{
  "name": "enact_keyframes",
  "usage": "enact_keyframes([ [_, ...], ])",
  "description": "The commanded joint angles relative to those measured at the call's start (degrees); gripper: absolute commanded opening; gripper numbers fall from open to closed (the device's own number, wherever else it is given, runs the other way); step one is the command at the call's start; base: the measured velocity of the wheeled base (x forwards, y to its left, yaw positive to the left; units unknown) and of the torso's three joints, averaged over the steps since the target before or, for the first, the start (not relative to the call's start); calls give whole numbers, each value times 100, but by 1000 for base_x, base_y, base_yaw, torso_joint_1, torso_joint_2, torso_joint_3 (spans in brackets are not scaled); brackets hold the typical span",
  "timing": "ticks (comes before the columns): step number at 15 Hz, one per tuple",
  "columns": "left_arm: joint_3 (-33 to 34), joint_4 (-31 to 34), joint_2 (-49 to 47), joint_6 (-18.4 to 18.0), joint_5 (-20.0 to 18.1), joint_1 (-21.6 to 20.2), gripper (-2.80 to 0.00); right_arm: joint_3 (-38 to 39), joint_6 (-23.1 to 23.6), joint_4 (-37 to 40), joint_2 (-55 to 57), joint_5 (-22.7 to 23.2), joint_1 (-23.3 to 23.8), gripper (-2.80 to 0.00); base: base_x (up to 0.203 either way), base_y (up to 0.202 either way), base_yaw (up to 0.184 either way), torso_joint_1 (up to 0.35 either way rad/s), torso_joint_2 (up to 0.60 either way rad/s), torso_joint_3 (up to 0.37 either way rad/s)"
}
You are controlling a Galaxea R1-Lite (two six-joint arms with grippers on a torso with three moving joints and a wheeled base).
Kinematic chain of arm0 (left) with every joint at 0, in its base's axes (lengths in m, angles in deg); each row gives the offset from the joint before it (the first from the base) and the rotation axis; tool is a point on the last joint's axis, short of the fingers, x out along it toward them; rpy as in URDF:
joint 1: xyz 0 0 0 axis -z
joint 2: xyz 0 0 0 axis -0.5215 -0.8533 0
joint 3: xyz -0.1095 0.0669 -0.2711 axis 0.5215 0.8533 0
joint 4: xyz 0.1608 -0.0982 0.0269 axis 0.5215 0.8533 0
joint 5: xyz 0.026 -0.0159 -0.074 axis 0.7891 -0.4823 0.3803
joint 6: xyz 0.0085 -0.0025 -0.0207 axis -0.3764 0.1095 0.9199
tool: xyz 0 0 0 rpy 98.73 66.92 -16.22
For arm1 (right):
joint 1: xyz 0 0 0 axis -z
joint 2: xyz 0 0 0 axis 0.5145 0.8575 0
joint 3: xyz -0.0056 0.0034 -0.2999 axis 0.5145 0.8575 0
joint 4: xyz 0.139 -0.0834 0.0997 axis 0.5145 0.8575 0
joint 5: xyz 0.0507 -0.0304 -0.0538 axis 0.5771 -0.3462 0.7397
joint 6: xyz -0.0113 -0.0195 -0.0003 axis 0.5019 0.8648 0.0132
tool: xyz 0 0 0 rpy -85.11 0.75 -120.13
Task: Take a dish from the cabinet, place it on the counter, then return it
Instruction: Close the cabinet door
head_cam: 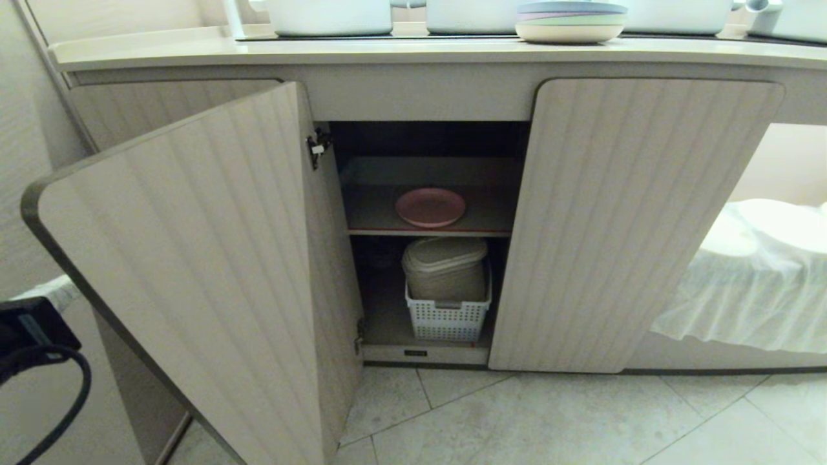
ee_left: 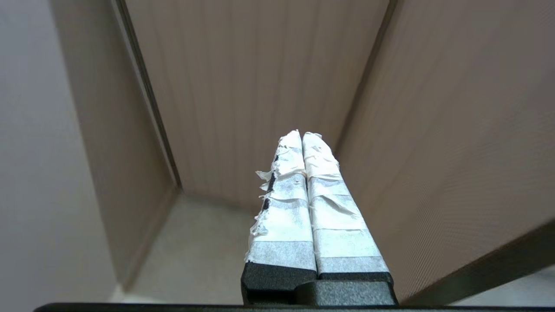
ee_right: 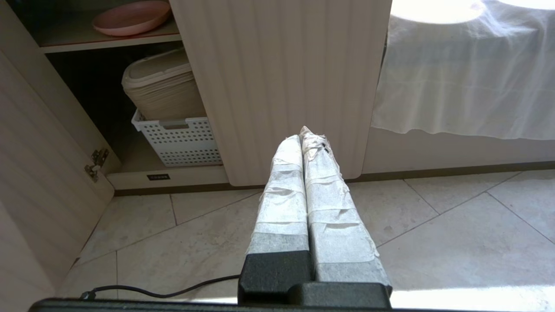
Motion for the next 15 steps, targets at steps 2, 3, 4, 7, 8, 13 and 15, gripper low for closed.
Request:
enact_keyframes([
  [2, -243, 602, 69, 356, -157, 2, -280, 0, -2, -8, 0, -2, -1, -280, 0, 0, 0, 0, 0, 0],
  [3, -311, 860, 155, 487, -238, 0, -280, 0, -2, -2, 0, -2, -1, -280, 0, 0, 0, 0, 0, 0],
  [4, -354, 1089, 241, 579, -311, 0, -280, 0, -2, -2, 0, -2, -1, -280, 0, 0, 0, 0, 0, 0],
  [7, -359, 1562, 424, 771, -510, -14, -280, 0, -2, -3, 0, -2, -1, -280, 0, 0, 0, 0, 0, 0],
  [8, -370, 1681, 434, 867, -547, -18, -280, 0, -2, -2, 0, -2, -1, -280, 0, 0, 0, 0, 0, 0],
  [13, -579, 2424, 439, 1715, -1102, -18, -280, 0, -2, -2, 0, -2, -1, -280, 0, 0, 0, 0, 0, 0],
  [15, -586, 2652, 458, 1958, -1351, -19, -280, 0, -2, -2, 0, -2, -1, -280, 0, 0, 0, 0, 0, 0],
])
